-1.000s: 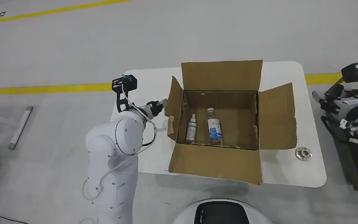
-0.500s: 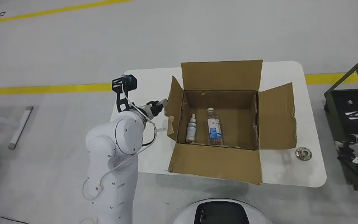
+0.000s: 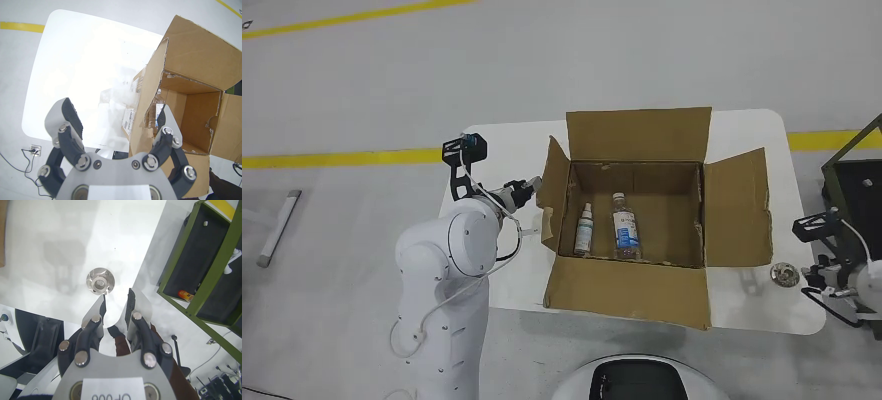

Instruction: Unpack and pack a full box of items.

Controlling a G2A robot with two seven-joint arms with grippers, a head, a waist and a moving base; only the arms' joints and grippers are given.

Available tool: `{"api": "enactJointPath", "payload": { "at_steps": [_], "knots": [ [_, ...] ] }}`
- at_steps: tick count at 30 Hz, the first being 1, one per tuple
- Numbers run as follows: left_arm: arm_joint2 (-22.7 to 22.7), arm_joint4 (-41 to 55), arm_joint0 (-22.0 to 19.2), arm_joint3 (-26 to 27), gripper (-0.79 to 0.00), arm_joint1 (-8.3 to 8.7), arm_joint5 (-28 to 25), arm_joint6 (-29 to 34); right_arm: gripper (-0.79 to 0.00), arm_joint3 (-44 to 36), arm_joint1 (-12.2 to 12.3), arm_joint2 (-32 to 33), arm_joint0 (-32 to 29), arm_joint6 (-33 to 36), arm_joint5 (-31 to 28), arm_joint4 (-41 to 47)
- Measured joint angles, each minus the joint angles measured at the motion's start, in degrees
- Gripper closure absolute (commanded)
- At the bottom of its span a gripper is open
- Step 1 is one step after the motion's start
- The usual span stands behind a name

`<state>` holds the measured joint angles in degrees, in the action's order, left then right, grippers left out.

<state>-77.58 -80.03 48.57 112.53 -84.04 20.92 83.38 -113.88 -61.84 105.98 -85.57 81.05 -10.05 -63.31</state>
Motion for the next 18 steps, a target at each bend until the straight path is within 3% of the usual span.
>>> {"api": "enactJointPath", "payload": {
  "at_steps": [18],
  "knots": [
    [0.0,0.0,0.0,0.0,-0.785,0.0,0.0,0.0,-0.305,5.4,0.5,-5.4,2.3,-2.9,0.1,0.3]
  ]
}}
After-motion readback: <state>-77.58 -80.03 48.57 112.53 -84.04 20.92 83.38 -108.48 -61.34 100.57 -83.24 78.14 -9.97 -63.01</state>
